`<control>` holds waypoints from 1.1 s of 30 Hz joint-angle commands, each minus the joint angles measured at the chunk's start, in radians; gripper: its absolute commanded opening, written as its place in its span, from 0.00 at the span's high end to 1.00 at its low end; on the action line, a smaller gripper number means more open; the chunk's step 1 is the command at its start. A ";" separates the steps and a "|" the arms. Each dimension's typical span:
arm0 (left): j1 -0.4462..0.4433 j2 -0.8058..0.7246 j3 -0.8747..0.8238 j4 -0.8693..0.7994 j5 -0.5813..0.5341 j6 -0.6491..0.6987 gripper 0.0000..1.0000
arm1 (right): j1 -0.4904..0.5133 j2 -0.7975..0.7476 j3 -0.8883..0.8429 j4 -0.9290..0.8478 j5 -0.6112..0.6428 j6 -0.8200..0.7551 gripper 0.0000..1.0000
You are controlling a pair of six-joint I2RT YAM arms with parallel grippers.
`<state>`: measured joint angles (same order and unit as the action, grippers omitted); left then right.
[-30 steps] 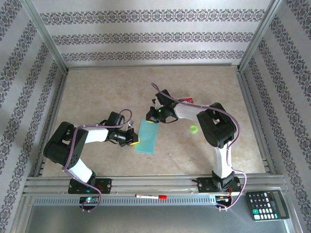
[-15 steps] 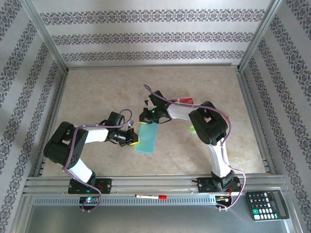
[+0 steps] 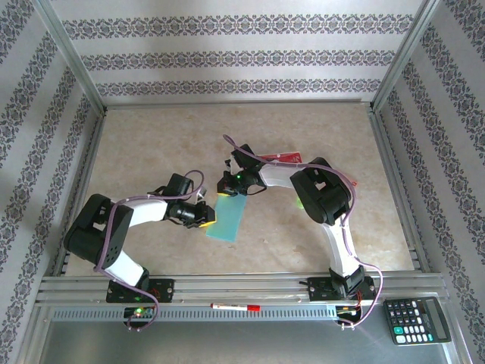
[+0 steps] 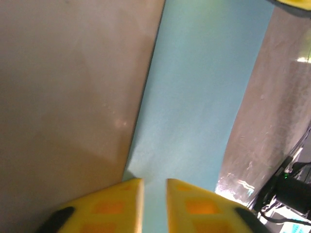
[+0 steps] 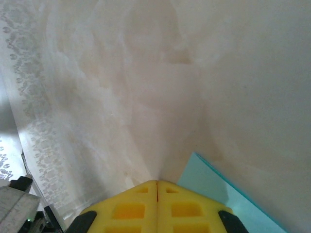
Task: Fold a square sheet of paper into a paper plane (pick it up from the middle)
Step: First fold in half a square sheet of paper at the center of the table.
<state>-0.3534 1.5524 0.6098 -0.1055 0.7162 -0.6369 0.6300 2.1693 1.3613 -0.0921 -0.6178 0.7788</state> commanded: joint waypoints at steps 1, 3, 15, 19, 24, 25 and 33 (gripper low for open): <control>-0.003 -0.062 0.038 -0.122 -0.034 0.002 0.71 | -0.014 0.028 -0.038 -0.027 0.045 -0.029 1.00; 0.000 -0.090 0.058 -0.104 -0.032 -0.005 0.69 | -0.013 0.030 -0.041 -0.025 0.048 -0.032 1.00; 0.048 0.117 0.189 0.107 0.005 -0.061 1.00 | -0.013 0.032 -0.047 -0.018 0.052 -0.034 1.00; 0.048 0.192 0.217 0.138 0.024 -0.070 1.00 | -0.014 0.030 -0.053 -0.017 0.054 -0.035 1.00; 0.047 0.231 0.219 0.146 0.035 -0.065 1.00 | -0.013 0.032 -0.054 -0.017 0.056 -0.034 1.00; 0.048 0.236 0.221 0.133 0.033 -0.058 1.00 | -0.014 0.033 -0.054 -0.017 0.057 -0.032 1.00; 0.047 0.260 0.181 0.102 0.028 -0.039 1.00 | -0.015 0.038 -0.054 -0.022 0.064 -0.030 1.00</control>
<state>-0.3119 1.7908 0.8116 -0.0010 0.7357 -0.6930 0.6243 2.1693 1.3449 -0.0624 -0.6342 0.7784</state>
